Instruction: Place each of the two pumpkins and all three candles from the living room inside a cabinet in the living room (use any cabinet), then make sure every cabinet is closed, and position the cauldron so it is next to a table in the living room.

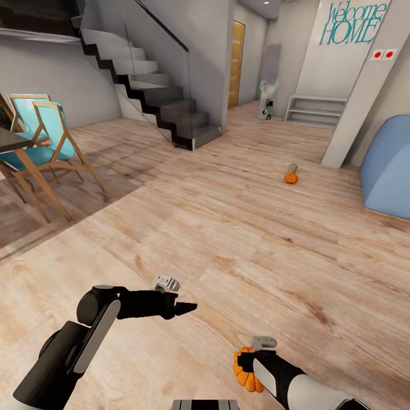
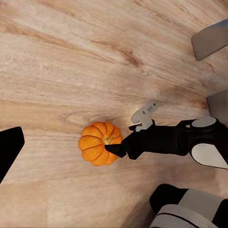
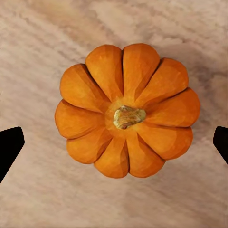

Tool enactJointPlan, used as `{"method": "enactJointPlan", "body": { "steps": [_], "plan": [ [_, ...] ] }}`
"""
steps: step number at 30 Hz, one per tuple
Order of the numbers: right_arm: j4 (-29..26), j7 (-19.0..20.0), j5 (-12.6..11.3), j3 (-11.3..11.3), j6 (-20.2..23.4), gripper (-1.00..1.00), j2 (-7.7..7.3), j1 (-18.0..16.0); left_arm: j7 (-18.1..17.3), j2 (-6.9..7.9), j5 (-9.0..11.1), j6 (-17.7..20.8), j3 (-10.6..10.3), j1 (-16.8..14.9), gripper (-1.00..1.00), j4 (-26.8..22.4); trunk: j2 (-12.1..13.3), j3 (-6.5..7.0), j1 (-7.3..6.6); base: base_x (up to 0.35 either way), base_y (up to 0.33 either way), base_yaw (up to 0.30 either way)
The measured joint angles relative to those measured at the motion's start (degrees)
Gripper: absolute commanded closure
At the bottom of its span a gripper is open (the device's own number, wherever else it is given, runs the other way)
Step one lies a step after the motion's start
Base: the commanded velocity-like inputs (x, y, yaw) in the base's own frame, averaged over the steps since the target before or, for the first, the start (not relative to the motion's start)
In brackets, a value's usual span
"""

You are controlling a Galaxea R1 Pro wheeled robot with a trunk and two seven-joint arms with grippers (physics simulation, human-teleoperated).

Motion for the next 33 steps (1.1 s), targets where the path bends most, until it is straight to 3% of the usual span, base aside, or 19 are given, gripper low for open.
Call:
{"method": "enactJointPlan", "body": {
  "steps": [14, 33],
  "plan": [
    [0.09, 0.0, -0.03, -0.17, -1.91, -1.0, -0.63, 0.0, -0.09, 0.01, 0.02, 0.0, 0.08, 0.0, -1.0, 0.0, 0.0, 0.0, 0.0, 0.042, 0.0, 0.0],
    [0.05, 0.0, -0.04, -0.22, -2.31, -1.0, -0.39, -0.09, -0.18, 0.14, 0.02, 0.0, 0.07, 0.0, -1.0, -0.09, 0.0, 0.0, 0.0, 0.001, 0.0, 0.0]
  ]
}}
